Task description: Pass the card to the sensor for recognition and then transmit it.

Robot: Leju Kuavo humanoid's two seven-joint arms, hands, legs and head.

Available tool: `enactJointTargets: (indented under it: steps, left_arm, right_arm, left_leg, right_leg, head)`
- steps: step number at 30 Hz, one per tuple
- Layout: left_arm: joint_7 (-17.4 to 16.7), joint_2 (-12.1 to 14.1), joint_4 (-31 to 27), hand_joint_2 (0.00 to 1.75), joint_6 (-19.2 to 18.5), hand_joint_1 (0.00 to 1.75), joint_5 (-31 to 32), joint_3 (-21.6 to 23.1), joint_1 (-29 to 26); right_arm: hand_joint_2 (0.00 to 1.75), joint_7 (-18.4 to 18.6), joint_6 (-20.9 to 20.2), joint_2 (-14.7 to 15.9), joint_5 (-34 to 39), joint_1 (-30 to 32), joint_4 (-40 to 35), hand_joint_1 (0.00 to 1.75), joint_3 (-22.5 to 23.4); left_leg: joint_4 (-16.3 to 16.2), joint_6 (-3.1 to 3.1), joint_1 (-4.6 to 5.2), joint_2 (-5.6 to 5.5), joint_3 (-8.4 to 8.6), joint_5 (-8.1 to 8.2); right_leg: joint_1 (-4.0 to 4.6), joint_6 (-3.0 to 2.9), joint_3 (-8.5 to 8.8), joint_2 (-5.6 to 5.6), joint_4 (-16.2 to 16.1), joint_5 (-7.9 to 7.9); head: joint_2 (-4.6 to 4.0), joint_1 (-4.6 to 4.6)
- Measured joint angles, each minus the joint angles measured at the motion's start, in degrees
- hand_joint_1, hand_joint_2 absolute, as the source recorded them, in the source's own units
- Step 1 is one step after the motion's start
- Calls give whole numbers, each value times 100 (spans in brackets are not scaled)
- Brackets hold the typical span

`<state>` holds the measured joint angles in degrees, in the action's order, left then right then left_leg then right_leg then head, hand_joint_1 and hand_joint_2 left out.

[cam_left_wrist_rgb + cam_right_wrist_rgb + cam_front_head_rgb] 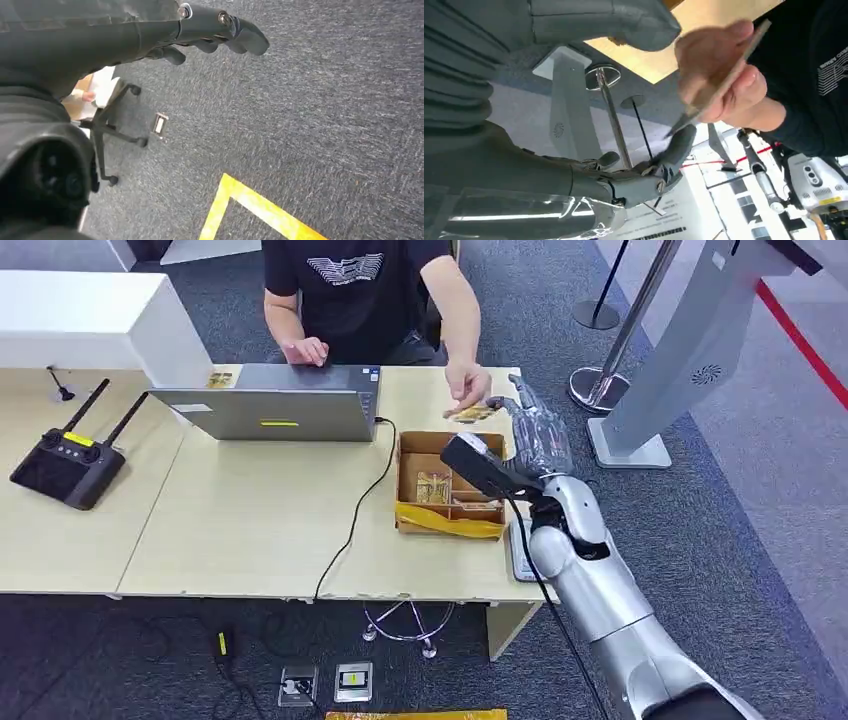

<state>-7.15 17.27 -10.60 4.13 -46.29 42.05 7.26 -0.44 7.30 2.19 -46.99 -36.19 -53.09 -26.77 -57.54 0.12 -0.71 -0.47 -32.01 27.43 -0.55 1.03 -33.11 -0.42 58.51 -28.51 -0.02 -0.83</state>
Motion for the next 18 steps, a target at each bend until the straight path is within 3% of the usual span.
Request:
enactJointTargets:
  steps: [11, 18]
  left_arm:
    - [0, 11, 0, 0, 2, 0, -138, 90, 0]
    - [-83, -28, 0, 0, 127, 0, -485, 90, -15]
  right_arm:
    - [0, -6, -121, -68, -238, -4, -28, 0, 20]
    - [0, 252, -1015, 94, -177, 467, -888, 0, 173]
  left_leg:
    - [0, 0, 0, 0, 2, 0]
    - [-2, -6, 0, 2, 9, 5]
  right_leg:
    - [0, 0, 0, 2, 0, 0]
    - [0, 0, -1, 6, -3, 0]
  head:
    - [0, 0]
    - [0, -2]
